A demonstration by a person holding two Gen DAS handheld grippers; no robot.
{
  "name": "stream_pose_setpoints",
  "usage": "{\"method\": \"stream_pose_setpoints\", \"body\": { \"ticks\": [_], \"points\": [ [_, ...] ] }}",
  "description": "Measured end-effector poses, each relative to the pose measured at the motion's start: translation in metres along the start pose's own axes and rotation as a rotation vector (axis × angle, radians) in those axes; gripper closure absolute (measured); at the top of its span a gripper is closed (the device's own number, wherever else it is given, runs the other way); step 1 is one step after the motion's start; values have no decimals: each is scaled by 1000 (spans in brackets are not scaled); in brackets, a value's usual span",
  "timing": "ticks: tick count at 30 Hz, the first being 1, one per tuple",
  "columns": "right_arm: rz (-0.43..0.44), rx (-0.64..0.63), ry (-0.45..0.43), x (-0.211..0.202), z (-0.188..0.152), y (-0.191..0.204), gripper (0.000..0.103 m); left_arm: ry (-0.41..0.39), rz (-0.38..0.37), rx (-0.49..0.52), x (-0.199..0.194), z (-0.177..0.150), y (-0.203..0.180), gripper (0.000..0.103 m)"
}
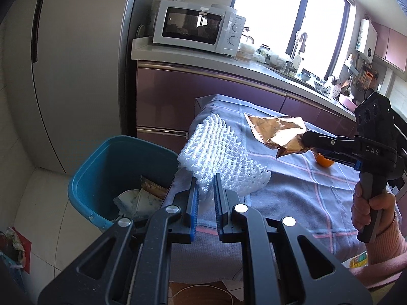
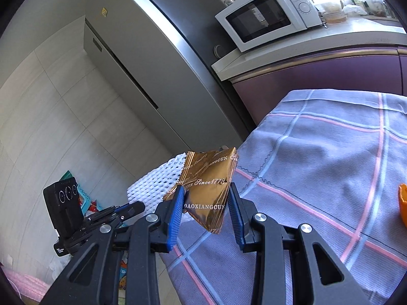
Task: Collect trash
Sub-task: 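Carry the foam net and gold wrapper toward the teal bin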
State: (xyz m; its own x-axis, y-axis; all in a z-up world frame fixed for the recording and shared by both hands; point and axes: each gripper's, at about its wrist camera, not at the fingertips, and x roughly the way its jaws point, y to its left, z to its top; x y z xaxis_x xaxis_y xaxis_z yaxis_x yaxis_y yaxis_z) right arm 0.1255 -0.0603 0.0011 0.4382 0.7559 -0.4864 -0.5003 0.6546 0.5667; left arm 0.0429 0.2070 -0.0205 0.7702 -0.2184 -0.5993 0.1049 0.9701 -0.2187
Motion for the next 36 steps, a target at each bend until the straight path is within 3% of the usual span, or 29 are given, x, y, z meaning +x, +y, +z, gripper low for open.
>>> {"method": "stream_pose_setpoints", "body": {
  "ticks": [36],
  "points": [
    [53, -73, 115, 57, 5, 33, 70, -8, 116, -80, -12, -2, 45, 91]
  ]
}}
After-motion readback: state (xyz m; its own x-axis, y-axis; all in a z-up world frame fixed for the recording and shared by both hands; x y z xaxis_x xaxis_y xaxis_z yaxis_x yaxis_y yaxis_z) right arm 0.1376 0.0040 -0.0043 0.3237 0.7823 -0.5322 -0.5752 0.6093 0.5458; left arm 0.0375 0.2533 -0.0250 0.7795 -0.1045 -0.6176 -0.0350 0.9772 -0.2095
